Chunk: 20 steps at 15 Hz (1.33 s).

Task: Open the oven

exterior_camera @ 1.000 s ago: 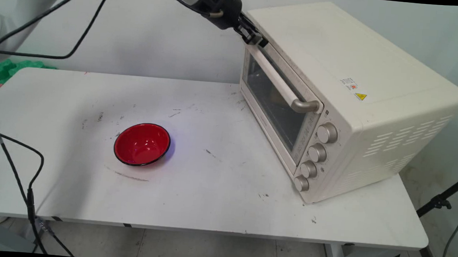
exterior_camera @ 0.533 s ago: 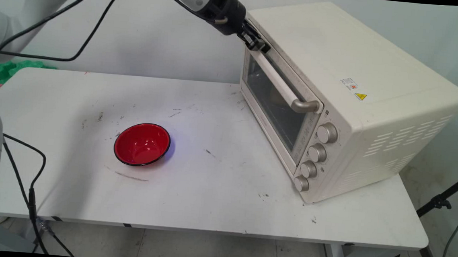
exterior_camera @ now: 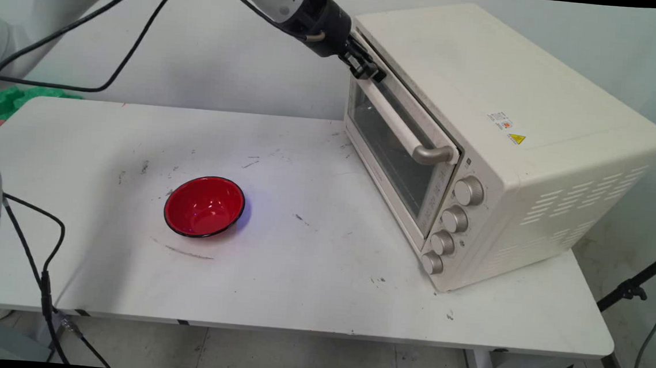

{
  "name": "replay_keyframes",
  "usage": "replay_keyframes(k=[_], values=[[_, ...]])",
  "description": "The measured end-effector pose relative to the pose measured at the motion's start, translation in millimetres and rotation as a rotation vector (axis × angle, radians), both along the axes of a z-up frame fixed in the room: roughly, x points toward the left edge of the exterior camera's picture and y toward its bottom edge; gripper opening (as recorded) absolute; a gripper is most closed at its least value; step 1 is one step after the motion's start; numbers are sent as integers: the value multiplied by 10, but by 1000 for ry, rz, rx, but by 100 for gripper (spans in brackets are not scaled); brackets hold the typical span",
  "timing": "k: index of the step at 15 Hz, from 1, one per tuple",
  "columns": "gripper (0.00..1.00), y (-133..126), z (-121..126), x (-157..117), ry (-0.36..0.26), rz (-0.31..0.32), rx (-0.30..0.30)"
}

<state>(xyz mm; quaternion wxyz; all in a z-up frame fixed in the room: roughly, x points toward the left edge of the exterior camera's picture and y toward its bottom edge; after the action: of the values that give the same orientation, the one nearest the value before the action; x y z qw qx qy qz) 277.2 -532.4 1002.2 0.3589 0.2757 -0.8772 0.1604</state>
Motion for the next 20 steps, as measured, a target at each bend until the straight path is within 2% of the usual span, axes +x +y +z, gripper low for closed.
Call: replay_keyframes(k=[14, 20], values=[[0, 313, -176, 309, -19, 27, 26], [0, 460, -307, 469, -7, 54, 25]])
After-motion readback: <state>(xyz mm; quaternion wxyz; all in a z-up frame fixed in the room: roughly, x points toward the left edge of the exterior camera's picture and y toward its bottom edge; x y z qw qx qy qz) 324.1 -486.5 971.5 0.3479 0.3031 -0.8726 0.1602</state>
